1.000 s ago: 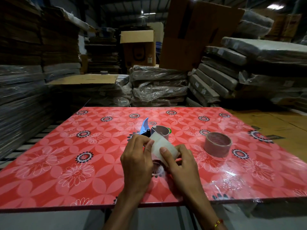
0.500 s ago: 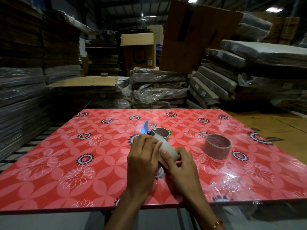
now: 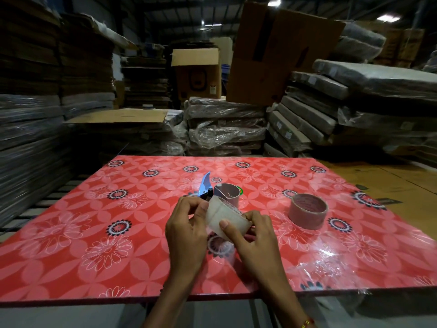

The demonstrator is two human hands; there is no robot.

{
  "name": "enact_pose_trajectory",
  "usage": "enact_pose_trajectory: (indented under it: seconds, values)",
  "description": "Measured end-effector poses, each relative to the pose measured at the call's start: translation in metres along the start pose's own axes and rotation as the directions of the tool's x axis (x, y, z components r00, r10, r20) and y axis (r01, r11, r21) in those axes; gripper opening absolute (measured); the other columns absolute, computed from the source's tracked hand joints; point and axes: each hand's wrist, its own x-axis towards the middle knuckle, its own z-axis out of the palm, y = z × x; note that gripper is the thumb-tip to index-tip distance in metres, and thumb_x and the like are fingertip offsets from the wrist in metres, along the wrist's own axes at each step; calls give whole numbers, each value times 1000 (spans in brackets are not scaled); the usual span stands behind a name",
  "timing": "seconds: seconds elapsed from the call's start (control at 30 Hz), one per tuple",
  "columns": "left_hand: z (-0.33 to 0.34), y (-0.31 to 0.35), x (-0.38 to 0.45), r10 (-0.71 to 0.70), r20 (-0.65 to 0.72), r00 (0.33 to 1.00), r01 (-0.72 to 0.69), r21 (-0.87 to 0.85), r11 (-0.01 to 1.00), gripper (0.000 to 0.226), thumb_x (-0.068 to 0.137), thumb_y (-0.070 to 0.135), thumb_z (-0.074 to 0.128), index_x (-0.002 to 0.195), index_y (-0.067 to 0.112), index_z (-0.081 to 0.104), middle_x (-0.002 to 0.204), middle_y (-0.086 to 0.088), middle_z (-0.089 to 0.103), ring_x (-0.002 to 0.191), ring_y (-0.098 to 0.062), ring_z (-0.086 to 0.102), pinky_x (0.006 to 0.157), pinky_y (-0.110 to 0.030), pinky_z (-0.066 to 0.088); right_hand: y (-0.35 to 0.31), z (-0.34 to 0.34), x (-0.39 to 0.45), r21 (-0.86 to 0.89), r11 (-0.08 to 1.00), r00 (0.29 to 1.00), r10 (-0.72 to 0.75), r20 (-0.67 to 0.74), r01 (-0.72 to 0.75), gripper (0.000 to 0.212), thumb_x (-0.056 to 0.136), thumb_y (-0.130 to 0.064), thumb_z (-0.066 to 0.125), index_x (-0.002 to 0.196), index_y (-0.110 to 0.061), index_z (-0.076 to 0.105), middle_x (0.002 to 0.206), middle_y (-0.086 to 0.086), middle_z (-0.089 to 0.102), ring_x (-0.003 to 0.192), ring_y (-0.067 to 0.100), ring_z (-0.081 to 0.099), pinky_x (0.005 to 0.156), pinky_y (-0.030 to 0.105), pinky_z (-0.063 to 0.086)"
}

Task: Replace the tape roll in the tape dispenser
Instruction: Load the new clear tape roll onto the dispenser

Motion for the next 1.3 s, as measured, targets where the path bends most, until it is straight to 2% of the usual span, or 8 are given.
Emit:
enact_pose_trajectory:
  seconds: [0.3,0.43,0.63,0.83,0.97,1.13,1.23,1.3]
  values:
    - [-2,2,1,-7,-46,999,10,57,998,20,93,36,56,86,21,66,78,10,72,71,-12,67,65,-44,53,-3,-2,-2,-1,1000,1000,11,-4,-11,35,77,-55,76,94,-30,57,100,-7,50,85,0,64,76,22,54]
    - [-4,1,1,-56,-16,998,55,-7,998,11,95,20,64,85,19,69,81,9,74,76,-11,69,69,-44,55,0,-1,-2,-2,1000,1000,0,-18,0,37,76,-54,78,94,-29,57,101,-7,50,81,-2,63,71,20,50]
    - [-14,-3,10,-378,147,914,405,-315,858,14,92,8,63,82,9,72,81,-7,76,79,-21,72,76,-34,57,2,-2,-1,41,999,1000,-2,13,2,35,75,-48,82,92,-30,57,103,-6,50,83,1,64,70,20,55]
    - [-36,2,25,-446,340,828,551,-347,759,12,89,7,66,82,0,73,79,-11,76,72,-15,70,71,-22,58,2,-4,-3,90,996,998,-11,66,5,38,71,-52,82,92,-30,60,103,-5,52,85,-1,65,76,30,58]
    - [-44,12,35,-400,401,824,530,-293,796,18,89,7,66,88,-10,70,76,-9,74,65,-11,66,67,-20,58,1,-2,-2,158,987,998,3,59,-12,49,60,-64,80,90,-29,62,100,0,56,83,11,69,67,30,55]
    - [-46,8,45,-393,341,854,481,-229,846,19,95,20,61,88,7,73,89,-13,75,78,-18,68,73,-31,57,6,-2,-1,208,978,999,15,47,-24,55,59,-68,79,91,-26,62,100,10,62,85,24,70,72,47,60]
    - [-36,-9,54,-231,236,944,239,-8,971,8,93,19,65,92,22,72,91,2,73,88,-20,69,80,-40,59,7,-2,-1,252,967,999,21,24,-26,54,60,-68,78,90,-26,62,100,13,63,85,25,69,65,36,57]
    - [-25,-19,61,-87,271,959,38,182,982,15,89,21,67,102,28,70,106,7,65,99,-16,64,88,-39,55,7,-2,-2,287,958,1000,21,-14,-16,49,62,-65,77,88,-26,62,101,12,63,84,21,68,63,27,54]
